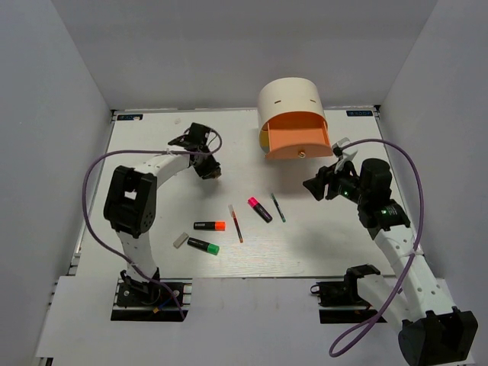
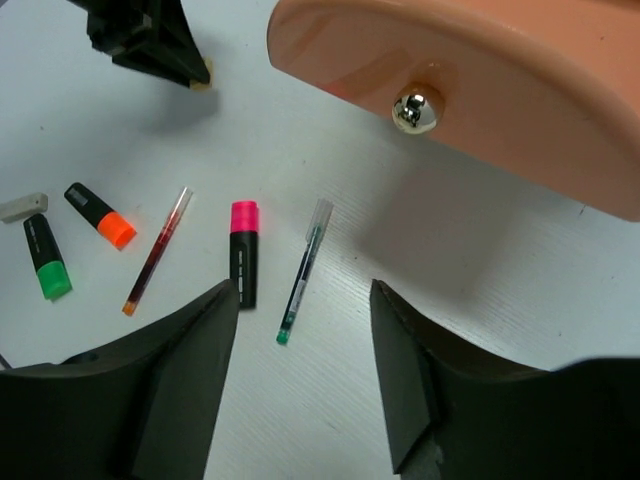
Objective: Sort the stationery into containers
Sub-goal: Pick up the stationery from the center of the board, then place the stationery in the drawer.
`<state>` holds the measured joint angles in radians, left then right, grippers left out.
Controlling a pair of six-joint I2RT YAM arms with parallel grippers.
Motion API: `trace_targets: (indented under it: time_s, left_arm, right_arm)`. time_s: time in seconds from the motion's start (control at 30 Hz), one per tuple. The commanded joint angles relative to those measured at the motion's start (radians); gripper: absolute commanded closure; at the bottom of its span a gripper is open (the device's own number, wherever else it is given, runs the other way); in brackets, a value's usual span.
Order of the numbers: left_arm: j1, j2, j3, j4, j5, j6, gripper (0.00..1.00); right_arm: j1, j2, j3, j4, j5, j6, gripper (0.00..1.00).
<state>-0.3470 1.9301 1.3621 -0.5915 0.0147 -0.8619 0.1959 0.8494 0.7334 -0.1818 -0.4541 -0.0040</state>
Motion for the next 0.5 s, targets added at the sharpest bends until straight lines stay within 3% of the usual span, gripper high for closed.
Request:
trace_targets:
  time_s: [0.0, 0.1, 0.23, 0.47]
  left_arm:
    - [-0.062, -0.193, 0.011, 0.229, 0.155, 0.154, 0.94]
    - [-0.089, -0.243, 0.035, 0.350, 0.298, 0.199, 0.95]
    - [-0.127, -0.253, 0.066, 0.450, 0.372, 0.210, 0.95]
    - [-0.190, -0.151, 0.218, 0.533, 0.478, 0.219, 0.93]
  right_arm:
    - [-0.007, -0.036, -0.028, -0.001, 0.002, -0.047, 0.41]
    - [-0.004, -0.061, -0.054, -0.001, 0.002, -0.063, 0.46]
    - [-0.003, -0.096, -0.078, -0.008, 0.018, -0.082, 0.46]
    - [-0.004, -0.121, -0.094, -0.013, 0.029, -0.108, 0.46]
